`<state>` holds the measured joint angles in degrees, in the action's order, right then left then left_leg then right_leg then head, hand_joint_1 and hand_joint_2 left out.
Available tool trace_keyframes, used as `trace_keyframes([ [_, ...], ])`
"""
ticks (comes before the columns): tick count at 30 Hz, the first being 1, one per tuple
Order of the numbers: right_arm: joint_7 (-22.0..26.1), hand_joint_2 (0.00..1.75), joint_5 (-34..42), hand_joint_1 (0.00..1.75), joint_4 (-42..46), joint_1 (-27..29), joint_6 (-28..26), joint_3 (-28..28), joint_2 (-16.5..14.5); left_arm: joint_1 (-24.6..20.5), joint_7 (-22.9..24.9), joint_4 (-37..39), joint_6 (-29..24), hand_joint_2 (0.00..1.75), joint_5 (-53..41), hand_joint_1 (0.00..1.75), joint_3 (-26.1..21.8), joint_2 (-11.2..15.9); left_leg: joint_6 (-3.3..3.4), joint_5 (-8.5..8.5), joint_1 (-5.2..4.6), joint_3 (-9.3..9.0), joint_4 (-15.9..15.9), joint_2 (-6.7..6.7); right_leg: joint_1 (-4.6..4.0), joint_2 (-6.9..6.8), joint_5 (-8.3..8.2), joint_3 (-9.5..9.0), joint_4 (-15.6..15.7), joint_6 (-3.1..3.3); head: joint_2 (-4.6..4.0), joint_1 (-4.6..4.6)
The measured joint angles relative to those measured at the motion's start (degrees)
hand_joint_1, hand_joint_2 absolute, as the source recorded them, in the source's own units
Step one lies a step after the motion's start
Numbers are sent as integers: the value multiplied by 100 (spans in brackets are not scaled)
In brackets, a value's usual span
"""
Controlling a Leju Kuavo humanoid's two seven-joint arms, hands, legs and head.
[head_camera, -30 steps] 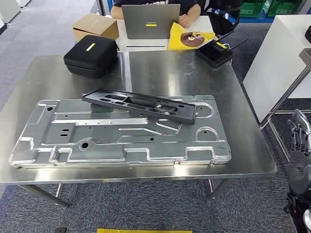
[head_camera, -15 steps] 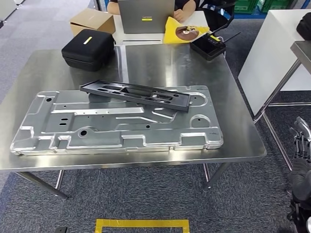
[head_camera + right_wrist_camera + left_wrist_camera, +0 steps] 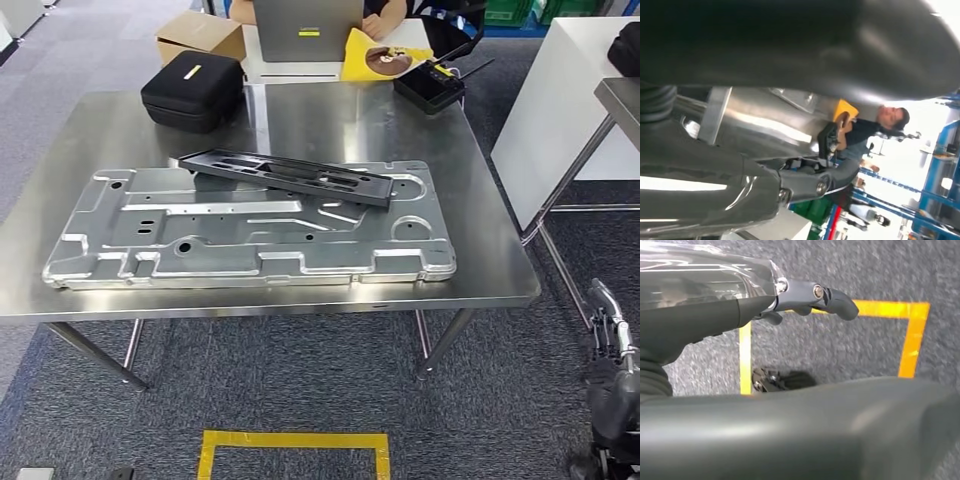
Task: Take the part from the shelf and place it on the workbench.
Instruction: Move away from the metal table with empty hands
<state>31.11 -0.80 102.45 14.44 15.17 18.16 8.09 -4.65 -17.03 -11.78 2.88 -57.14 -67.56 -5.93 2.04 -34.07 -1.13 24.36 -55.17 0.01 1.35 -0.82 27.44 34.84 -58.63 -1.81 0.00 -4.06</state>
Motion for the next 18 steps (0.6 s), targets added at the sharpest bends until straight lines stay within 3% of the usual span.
trace_keyframes([
  [2, -48, 0, -86, 0, -129, 42, 110, 118, -131, 2, 0, 0, -7, 0, 7, 0, -18, 1, 56, 133, 31, 100, 48, 26, -7, 26, 191, 81, -121, -36, 0, 3],
  [5, -80, 0, -261, 0, -405, 83, 253, 278, -325, 10, 0, 0, -15, 0, 14, 0, -42, 0, 112, 314, 27, 326, 51, 64, -16, 54, 953, 301, -959, -57, 0, 15],
  [6, -103, 0, -331, 0, -513, 87, 302, 326, -391, 12, 0, 0, -15, 0, 12, 0, -47, -1, 116, 363, 17, 404, 35, 75, -17, 54, 1077, 335, -1267, -70, 0, 17],
  [7, -133, 0, -422, 0, -640, 90, 356, 378, -460, 11, -1, 0, -15, 0, 10, 0, -52, -1, 117, 406, 9, 484, 8, 85, -18, 55, 1070, 307, -1451, -82, 0, 17],
  [8, -157, 0, -525, 0, -783, 90, 408, 429, -526, 9, -1, 0, -15, 0, 8, 0, -58, -1, 112, 439, 6, 564, -30, 92, -18, 55, 949, 190, -1441, -91, 0, 17],
  [10, -162, 0, -741, 0, -1101, 80, 492, 522, -647, 6, -2, 0, -15, 0, 5, 0, -67, -1, 91, 478, 7, 715, -141, 96, -17, 54, 654, -323, -824, -90, 0, 17],
  [12, -151, 0, -966, 0, -1454, 40, 555, 605, -750, 2, -2, 0, -15, 0, 2, 0, -72, -2, 54, 503, -7, 837, -270, 96, -32, 54, 617, -822, -53, -57, 0, 15],
  [13, -152, 0, -1088, 0, -1652, 12, 581, 650, -802, -1, -1, 0, -15, 0, -2, 0, -74, -3, 27, 524, -11, 875, -311, 95, -44, 55, 662, -939, 158, -36, 0, 13],
  [16, -59, 0, -1502, 0, -2387, -76, 607, 801, -951, 5, 4, 0, -32, 0, -18, 0, -80, -6, -77, 548, -1, 930, -360, 76, -47, 36, 629, -915, 247, 82, 0, 7],
  [18, 59, 0, -1700, 0, -2874, -138, 606, 893, -1033, 11, 12, 0, -47, 0, -37, 0, -83, -13, -162, 203, 28, 1020, -631, 50, -23, 8, 528, -813, 258, 182, 0, 5],
])
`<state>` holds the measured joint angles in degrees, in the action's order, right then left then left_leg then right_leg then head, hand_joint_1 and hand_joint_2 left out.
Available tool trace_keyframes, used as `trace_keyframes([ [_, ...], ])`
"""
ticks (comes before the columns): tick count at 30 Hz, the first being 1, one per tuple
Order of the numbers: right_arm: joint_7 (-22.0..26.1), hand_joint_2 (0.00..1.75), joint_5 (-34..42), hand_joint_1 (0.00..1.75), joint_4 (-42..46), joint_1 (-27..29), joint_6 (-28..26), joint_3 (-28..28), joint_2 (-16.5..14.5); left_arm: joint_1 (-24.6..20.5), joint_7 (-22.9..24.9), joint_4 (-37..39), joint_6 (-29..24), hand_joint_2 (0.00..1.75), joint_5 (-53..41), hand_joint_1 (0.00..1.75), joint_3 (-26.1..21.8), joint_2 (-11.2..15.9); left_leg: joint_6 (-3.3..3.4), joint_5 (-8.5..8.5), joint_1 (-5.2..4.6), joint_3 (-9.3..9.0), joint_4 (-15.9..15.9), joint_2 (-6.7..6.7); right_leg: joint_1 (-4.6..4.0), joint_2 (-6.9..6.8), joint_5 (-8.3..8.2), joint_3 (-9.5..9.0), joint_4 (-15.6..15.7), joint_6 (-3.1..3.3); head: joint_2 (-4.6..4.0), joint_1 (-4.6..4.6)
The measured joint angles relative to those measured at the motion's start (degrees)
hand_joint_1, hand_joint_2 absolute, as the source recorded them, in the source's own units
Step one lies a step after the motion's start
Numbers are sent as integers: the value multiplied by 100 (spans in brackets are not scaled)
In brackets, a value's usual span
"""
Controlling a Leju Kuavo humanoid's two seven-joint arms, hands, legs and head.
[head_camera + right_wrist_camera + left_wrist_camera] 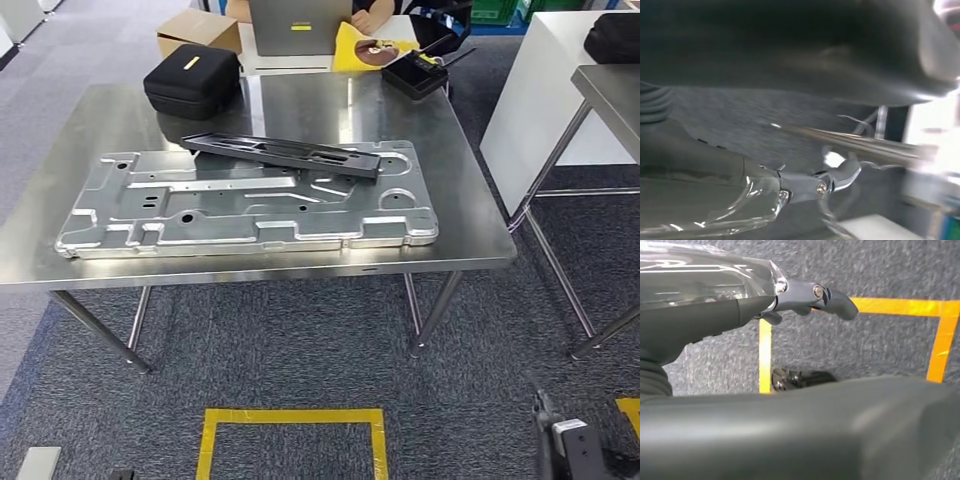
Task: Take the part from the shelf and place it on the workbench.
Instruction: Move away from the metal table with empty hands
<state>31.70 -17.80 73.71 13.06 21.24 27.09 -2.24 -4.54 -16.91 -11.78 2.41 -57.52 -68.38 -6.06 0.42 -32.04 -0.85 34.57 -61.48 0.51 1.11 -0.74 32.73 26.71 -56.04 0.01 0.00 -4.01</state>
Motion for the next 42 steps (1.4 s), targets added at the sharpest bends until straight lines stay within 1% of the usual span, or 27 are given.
trace_keyframes([
  [2, 21, 0, -147, 0, -401, -63, 16, 87, -63, -4, 9, 0, -9, 0, -10, 0, -2, -7, -75, -545, 49, 170, -666, -8, 2, -11, -115, 155, -9, 27, 0, -1],
  [3, 0, 0, -249, 0, -606, -100, 32, 140, -85, -4, 17, 0, -12, 0, -11, 0, -4, -8, -98, -710, 70, 234, -1007, -8, 2, -12, -173, 239, -18, 22, 0, -1],
  [4, -8, 0, -400, 0, -864, -151, 42, 211, -99, -3, 27, 0, -15, 0, -11, 0, -6, -8, -112, -739, 86, 229, -1215, -8, 2, -14, -227, 323, -34, 12, 0, -1],
  [5, 18, 0, -579, 0, -1156, -211, 29, 288, -107, -1, 39, 0, -16, 0, -13, 0, -8, -8, -119, -645, 99, 134, -1227, -8, 4, -17, -272, 404, -56, -1, 0, -1],
  [6, 87, 0, -783, 0, -1498, -283, -29, 370, -110, -2, 50, 0, -16, 0, -16, 0, -9, -8, -117, -474, 108, -65, -1020, -8, 7, -19, -311, 479, -82, -18, 0, -1],
  [8, 265, 0, -1156, 0, -2257, -464, -256, 529, -96, -14, 62, 0, -16, 0, -22, 0, -10, -8, -94, -221, 115, -667, -166, -27, 5, -16, -379, 591, -132, -66, 0, -1],
  [10, 361, 0, -1422, 0, -3040, -650, -554, 671, -50, -35, 67, 0, -16, 0, -32, 0, -11, -10, -47, -216, 100, -1088, 522, -58, -5, -10, -460, 652, -156, -134, 0, -1],
  [11, 358, 0, -1518, 0, -3418, -731, -697, 734, -14, -42, 72, 0, -14, 0, -37, 0, -11, -11, -20, -237, 85, -1141, 645, -68, -6, -9, -508, 675, -157, -172, 0, 0],
  [13, 264, 0, -1647, 0, -4084, -854, -918, 840, 60, -37, 77, 0, -7, 0, -44, 0, -14, -16, 67, -177, 74, -1055, 659, -50, 7, -2, -562, 738, -163, -245, 0, 1],
  [14, 177, 0, -1686, 0, -4355, -895, -997, 887, 91, -33, 78, 0, -4, 0, -50, 0, -16, -20, 127, -117, 75, -985, 656, -33, 13, 6, -467, 788, -224, -265, 0, 5],
  [15, 75, 0, -1715, 0, -4595, -928, -1062, 931, 116, -30, 78, 0, -2, 0, -56, 0, -17, -23, 181, -47, 78, -906, 661, -15, 16, 16, -269, 857, -373, -276, 0, 8],
  [17, -169, 0, -1757, 0, -5003, -1009, -1173, 1011, 164, -31, 78, 0, -1, 0, -75, 0, -23, -26, 247, 83, 59, -729, 653, 13, 13, 31, 320, 1027, -991, -273, 0, 15],
  [18, -289, 0, -1773, 0, -5179, -1052, -1221, 1047, 184, -31, 79, 0, -1, 0, -82, 0, -27, -27, 260, 141, 40, -638, 637, 26, 9, 35, 529, 1093, -1362, -274, 0, 15],
  [19, -417, 0, -1787, 0, -5332, -1090, -1275, 1080, 202, -31, 81, 0, 2, 0, -90, 0, -31, -29, 270, 194, 21, -543, 611, 40, 3, 37, 609, 1104, -1644, -274, 0, 14],
  [21, -672, 0, -1815, 0, -5565, -1141, -1395, 1134, 226, -34, 88, 0, 9, 0, -99, 0, -40, -32, 274, 276, -9, -357, 533, 55, -9, 39, 401, 865, -1663, -257, 0, 14],
  [23, -941, 0, -1844, 0, -5709, -1179, -1520, 1184, 245, -35, 97, 0, 31, 0, -101, 0, -50, -33, 259, 332, -32, -197, 427, 57, -35, 42, 142, 279, -937, -207, 0, 16],
  [25, -1171, 0, -1863, 0, -5810, -1231, -1596, 1238, 260, -38, 108, 0, 57, 0, -97, 0, -61, -36, 219, 386, -52, -90, 335, 61, -65, 46, 152, -213, -182, -155, 0, 12],
  [26, -1274, 0, -1872, 0, -5857, -1252, -1612, 1263, 264, -40, 119, 0, 68, 0, -96, 0, -67, -37, 193, 422, -56, -58, 310, 63, -79, 48, 192, -313, 4, -137, 0, 10],
  [28, -1465, 0, -1898, 0, -5952, -1269, -1616, 1303, 260, -36, 138, 0, 78, 0, -95, 0, -79, -34, 141, 489, -50, -3, 286, 57, -73, 37, 158, -275, 70, -77, 0, 8],
  [29, -1558, 0, -1920, 0, -5990, -1278, -1616, 1322, 255, -29, 148, 0, 82, 0, -95, 0, -84, -33, 108, 422, -43, 41, 231, 40, -59, 24, 108, -219, 73, -29, 0, 8],
  [31, -1698, 0, -1963, 0, -6045, -1295, -1606, 1358, 242, -14, 155, 0, 96, 0, -96, 0, -90, -33, 23, -16, -6, 171, -136, 5, -32, -5, -16, -66, 75, 49, 0, 5],
  [33, -1782, 0, -1996, 0, -6079, -1305, -1584, 1381, 234, -12, 156, 0, 108, 0, -98, 0, -90, -37, -60, -549, 46, 299, -809, -7, -31, -18, -138, 100, 60, 64, 0, 3],
  [34, -1806, 0, -2009, 0, -6094, -1309, -1572, 1387, 231, -16, 154, 0, 109, 0, -99, 0, -90, -37, -89, -652, 70, 313, -1099, -7, -30, -25, -199, 188, 46, 58, 0, 3],
  [36, -1825, 0, -2034, 0, -6114, -1317, -1554, 1397, 227, -17, 150, 0, 111, 0, -102, 0, -90, -35, -123, -479, 109, 117, -1195, -7, -23, -35, -303, 371, -5, 30, 0, 4],
  [38, -1825, 0, -2055, 0, -6127, -1329, -1544, 1400, 223, -24, 146, 0, 113, 0, -102, 0, -90, -34, -126, -182, 133, -429, -531, -11, -14, -34, -380, 531, -75, -12, 0, 5],
  [40, -1805, 0, -2075, 0, -6138, -1344, -1532, 1401, 219, -46, 141, 0, 114, 0, -102, 0, -91, -34, -82, -156, 129, -990, 304, -22, -22, -29, -445, 633, -139, -74, 0, 9],
  [42, -1770, 0, -2099, 0, -6145, -1364, -1509, 1402, 217, -62, 155, 0, 104, 0, -102, 0, -94, -34, -19, -233, 105, -1165, 655, -30, -26, -28, -524, 699, -164, -150, 0, 14],
])
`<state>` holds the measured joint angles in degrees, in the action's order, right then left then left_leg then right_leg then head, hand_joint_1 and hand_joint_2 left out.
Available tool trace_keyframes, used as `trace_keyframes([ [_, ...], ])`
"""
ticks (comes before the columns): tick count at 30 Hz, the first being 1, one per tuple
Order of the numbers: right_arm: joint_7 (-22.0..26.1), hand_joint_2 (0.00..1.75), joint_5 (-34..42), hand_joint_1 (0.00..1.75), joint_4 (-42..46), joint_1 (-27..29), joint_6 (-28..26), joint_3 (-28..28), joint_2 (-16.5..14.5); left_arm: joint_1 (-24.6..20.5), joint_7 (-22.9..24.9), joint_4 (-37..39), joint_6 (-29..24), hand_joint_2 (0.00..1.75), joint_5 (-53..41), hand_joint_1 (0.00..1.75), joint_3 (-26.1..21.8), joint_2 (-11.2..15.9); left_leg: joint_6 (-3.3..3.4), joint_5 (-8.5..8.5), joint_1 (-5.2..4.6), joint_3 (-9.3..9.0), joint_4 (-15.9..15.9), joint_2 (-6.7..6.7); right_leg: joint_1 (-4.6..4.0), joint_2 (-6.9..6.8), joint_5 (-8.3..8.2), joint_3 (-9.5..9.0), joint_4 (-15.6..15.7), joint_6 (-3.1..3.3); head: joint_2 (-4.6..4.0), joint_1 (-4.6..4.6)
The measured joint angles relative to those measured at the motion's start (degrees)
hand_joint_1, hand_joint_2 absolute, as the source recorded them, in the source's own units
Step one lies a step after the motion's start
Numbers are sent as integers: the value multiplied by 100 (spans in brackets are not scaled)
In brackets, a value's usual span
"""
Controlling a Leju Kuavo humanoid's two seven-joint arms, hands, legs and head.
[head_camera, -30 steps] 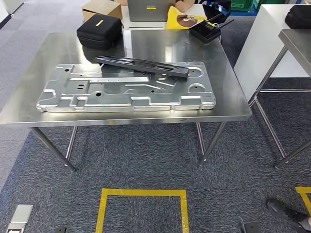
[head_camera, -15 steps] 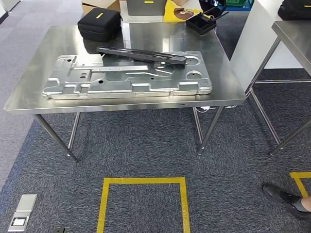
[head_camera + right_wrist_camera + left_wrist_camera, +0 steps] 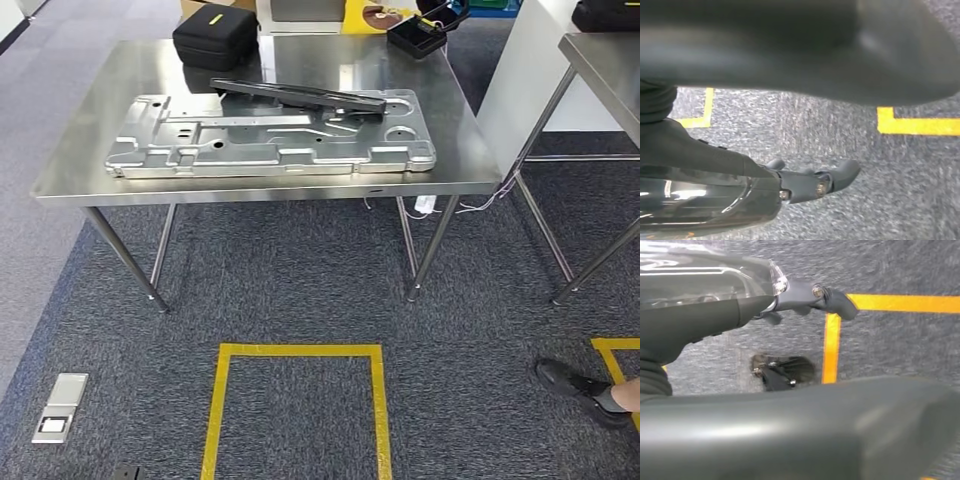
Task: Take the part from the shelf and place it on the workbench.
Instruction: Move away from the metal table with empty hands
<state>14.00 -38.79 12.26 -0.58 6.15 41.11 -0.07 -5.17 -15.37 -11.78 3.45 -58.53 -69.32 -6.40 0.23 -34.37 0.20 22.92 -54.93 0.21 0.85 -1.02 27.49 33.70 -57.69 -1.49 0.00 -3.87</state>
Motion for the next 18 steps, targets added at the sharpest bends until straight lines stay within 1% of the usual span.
trace_keyframes([
  [1, 13, 0, -12, 0, -5, -8, 13, 1, 0, 3, 16, 0, -12, 0, 1, 0, -3, -1, 43, 9, 0, 32, 19, 5, 6, 4, -33, 32, -3, -39, 0, 1],
  [2, 18, 0, -28, 0, -10, -12, 19, 1, 0, 8, 38, 0, -25, 0, 2, 0, -7, -1, 89, 41, 3, 74, 26, 18, 12, 13, -11, 70, -35, -69, 0, 2],
  [3, 20, 0, -46, 0, -15, -11, 23, 2, 0, 14, 62, 0, -39, 0, 2, 0, -10, 0, 142, 89, 8, 121, 32, 32, 15, 24, 99, 131, -153, -89, 0, 4],
  [4, 20, 0, -64, 0, -20, -10, 25, 2, 0, 19, 84, 0, -52, 0, 3, 0, -14, 1, 188, 140, 11, 170, 38, 47, 19, 37, 293, 226, -392, -100, 0, 7],
  [6, 8, 0, -85, 0, -26, -11, 37, 5, 1, 23, 128, 0, -69, 87, 6, 0, -28, 5, 234, 219, -16, 273, 25, 65, 20, 53, 771, 477, -1152, -110, 0, 10],
  [7, -4, 0, -83, 0, -31, -11, 48, 10, 2, 25, 146, 0, -73, 131, 7, 0, -37, 6, 241, 248, -31, 320, 11, 71, 18, 58, 918, 558, -1478, -116, 0, 11],
  [8, -20, 44, -78, 0, -37, -11, 59, 15, 2, 27, 163, 0, -73, 175, 7, 0, -44, 7, 245, 269, -44, 364, -9, 76, 16, 61, 960, 549, -1627, -116, 0, 11],
  [9, -32, 87, -79, 0, -43, -9, 67, 21, 2, 28, 180, 0, -72, 175, 7, 0, -50, 7, 246, 282, -54, 403, -37, 78, 13, 63, 897, 425, -1534, -109, 0, 11],
  [10, -42, 131, -83, 0, -48, -10, 69, 25, 3, 27, 193, 0, -72, 175, 7, 0, -52, 7, 245, 288, -60, 436, -69, 77, 8, 65, 756, 198, -1218, -94, 0, 11],
  [11, -47, 175, -90, 0, -49, -16, 72, 28, 5, 25, 202, 0, -72, 175, 7, 0, -55, 6, 243, 289, -65, 465, -102, 78, -2, 67, 605, -77, -780, -65, 0, 11],
  [12, -50, 175, -94, 0, -50, -25, 83, 33, 9, 21, 202, 0, -70, 175, 7, 0, -56, 5, 233, 286, -80, 497, -142, 78, -13, 68, 496, -309, -372, -32, 0, 11],
  [13, -55, 175, -92, 0, -50, -34, 97, 41, 13, 16, 194, 0, -67, 175, 7, 0, -57, 4, 216, 287, -92, 529, -174, 79, -24, 69, 435, -455, -91, -2, 0, 10],
  [14, -66, 175, -87, 0, -52, -38, 116, 52, 16, 13, 180, 0, -60, 175, 9, 0, -59, 3, 194, 292, -100, 558, -198, 80, -35, 69, 426, -512, 44, 24, 0, 10],
  [16, -130, 175, -75, 0, -56, -31, 152, 83, 14, 12, 121, 0, -36, 175, 14, 0, -63, 3, 141, 311, -101, 592, -213, 78, -35, 67, 414, -491, 75, 67, 0, 10],
  [17, -184, 175, -66, 0, -60, -31, 179, 104, 7, 15, 76, 0, -21, 175, 19, 0, -66, 6, 114, 282, -97, 605, -234, 69, -23, 58, 392, -482, 90, 101, 0, 9],
  [18, -240, 175, -53, 0, -63, -35, 210, 127, -1, 15, 32, 0, -7, 175, 22, 0, -67, 8, 81, 196, -88, 645, -322, 56, -6, 50, 368, -468, 105, 138, 0, 7],
])
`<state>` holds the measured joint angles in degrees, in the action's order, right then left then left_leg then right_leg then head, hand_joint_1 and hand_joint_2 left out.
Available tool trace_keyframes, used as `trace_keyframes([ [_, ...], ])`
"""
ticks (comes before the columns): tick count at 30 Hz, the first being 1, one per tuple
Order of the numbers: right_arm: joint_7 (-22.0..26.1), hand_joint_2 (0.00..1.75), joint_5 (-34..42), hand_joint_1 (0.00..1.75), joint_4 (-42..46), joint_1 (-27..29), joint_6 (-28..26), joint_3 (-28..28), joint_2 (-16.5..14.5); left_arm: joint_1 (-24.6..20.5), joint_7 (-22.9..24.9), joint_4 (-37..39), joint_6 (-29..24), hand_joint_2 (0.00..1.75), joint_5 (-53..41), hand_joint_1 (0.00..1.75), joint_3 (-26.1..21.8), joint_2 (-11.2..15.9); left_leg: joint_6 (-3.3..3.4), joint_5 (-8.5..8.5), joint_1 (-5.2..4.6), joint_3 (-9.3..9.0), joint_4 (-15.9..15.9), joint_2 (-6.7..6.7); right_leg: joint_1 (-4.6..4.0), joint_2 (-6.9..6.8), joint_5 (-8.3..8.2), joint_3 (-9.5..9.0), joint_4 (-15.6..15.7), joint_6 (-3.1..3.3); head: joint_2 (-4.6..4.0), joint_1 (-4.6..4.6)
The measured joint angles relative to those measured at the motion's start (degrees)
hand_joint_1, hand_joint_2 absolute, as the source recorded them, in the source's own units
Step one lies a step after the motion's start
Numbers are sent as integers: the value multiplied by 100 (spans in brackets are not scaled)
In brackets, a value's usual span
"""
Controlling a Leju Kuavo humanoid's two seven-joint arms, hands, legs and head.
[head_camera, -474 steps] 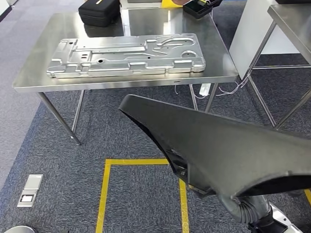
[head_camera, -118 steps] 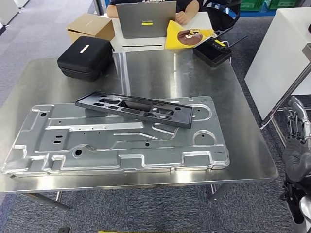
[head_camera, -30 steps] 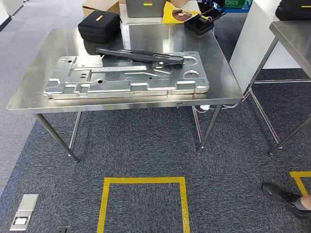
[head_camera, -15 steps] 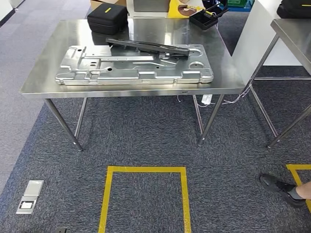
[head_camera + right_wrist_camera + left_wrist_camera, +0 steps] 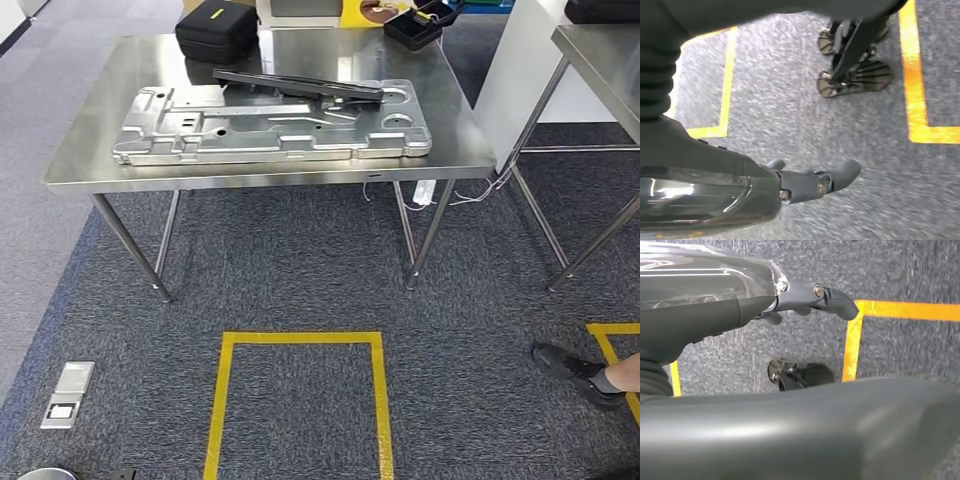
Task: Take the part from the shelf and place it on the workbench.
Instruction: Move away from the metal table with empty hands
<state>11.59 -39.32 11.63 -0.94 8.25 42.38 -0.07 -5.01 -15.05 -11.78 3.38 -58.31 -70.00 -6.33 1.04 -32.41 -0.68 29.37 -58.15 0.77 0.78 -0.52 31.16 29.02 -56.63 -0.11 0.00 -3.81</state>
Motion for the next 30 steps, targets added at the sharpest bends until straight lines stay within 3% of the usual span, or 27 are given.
trace_keyframes([
  [1, -50, 175, 14, 0, -3, -7, 31, 22, -7, -1, -39, 0, 11, 175, 3, 0, -2, 2, -37, -149, 16, 83, -192, -13, 17, -10, -23, 18, 14, 34, 0, -2],
  [3, -130, 175, 38, 0, -9, -10, 81, 58, -14, 0, -98, 0, 21, 175, 10, 0, -5, 4, -117, -549, 68, 384, -903, -28, 23, -25, -48, 63, 7, 64, 0, -3],
  [5, -222, 175, 57, 0, -22, -5, 123, 100, -19, 15, -143, 0, 33, 175, 18, 0, -10, 5, -174, -726, 110, 604, -1470, -28, 26, -32, -59, 104, -18, 63, 0, -3],
  [6, -272, 175, 67, 0, -29, -4, 141, 125, -22, 22, -163, 0, 44, 175, 20, 0, -11, 6, -190, -651, 126, 576, -1457, -28, 30, -32, -61, 118, -35, 58, 0, -3],
  [7, -318, 175, 75, 0, -34, -6, 155, 145, -28, 25, -179, 0, 55, 175, 22, 0, -12, 7, -198, -473, 142, 438, -1199, -28, 35, -31, -60, 123, -50, 52, 0, -3],
  [9, -383, 175, 86, 0, -38, -11, 161, 174, -43, 17, -208, 0, 74, 175, 27, 0, -13, 9, -194, -95, 154, 50, -404, -30, 32, -26, -57, 126, -75, 17, 0, -3],
  [10, -401, 175, 88, 0, -38, -14, 161, 183, -48, 8, -217, 0, 79, 175, 31, 0, -14, 9, -178, 3, 150, -82, -106, -31, 26, -23, -61, 138, -88, -14, 0, -4],
  [11, -407, 175, 89, 0, -38, -16, 161, 194, -51, 2, -217, 0, 84, 175, 34, 0, -14, 9, -157, 33, 140, -137, 46, -32, 20, -21, -71, 157, -99, -52, 0, -3],
  [14, -374, 175, 102, 0, -38, -20, 165, 247, -53, 17, -177, 0, 86, 175, 28, 0, -16, 7, -60, 49, 120, -94, 86, -26, 30, -17, -99, 203, -110, -162, 0, -2],
  [16, -340, 175, 122, 0, -38, -12, 179, 269, -55, 22, -141, -1, 85, 175, 39, 0, 7, 7, 30, 106, 132, -57, 116, -10, 39, -4, 103, 302, -338, -203, 0, 1],
  [19, -320, 175, 253, 0, -38, 57, 196, 196, -52, 37, -71, -21, 79, 175, 213, 0, 210, 16, 101, 153, 113, 14, 117, 9, 38, 17, 715, 741, -1427, -216, 0, 1],
  [20, -328, 175, 319, 0, -40, 101, 196, 150, -52, 44, -42, -40, 76, 175, 308, 0, 307, 19, 108, 159, 103, 29, 108, 13, 37, 19, 805, 836, -1703, -218, 0, 1],
  [21, -340, 175, 388, 0, -43, 151, 191, 97, -53, 48, -13, -70, 72, 175, 413, 0, 407, 22, 111, 162, 98, 39, 97, 14, 36, 21, 773, 824, -1756, -217, 0, 1],
  [22, -353, 175, 455, 0, -48, 201, 178, 41, -53, 46, 15, -106, 67, 175, 517, 0, 506, 27, 108, 161, 96, 42, 82, 12, 37, 21, 635, 700, -1563, -212, 0, 1],
  [24, -377, 175, 600, 0, -55, 281, 140, -88, -51, 39, 72, -193, 46, 175, 739, 0, 731, 40, 85, 148, 87, 43, 51, 9, 34, 20, 269, 275, -762, -188, 0, 1],
  [26, -404, 175, 748, 0, -63, 338, 103, -234, -48, 35, 135, -277, 18, 175, 967, 0, 976, 65, 32, 135, 65, 63, 16, 10, 22, 23, 107, 25, -208, -156, 0, 1],
  [30, -476, 175, 1050, 0, -59, 447, 16, -557, -49, 94, 264, -378, -25, 175, 1431, 0, 1501, 124, -89, 83, 79, 91, -42, -2, 21, 11, 83, 27, -114, -51, 0, -2],
])
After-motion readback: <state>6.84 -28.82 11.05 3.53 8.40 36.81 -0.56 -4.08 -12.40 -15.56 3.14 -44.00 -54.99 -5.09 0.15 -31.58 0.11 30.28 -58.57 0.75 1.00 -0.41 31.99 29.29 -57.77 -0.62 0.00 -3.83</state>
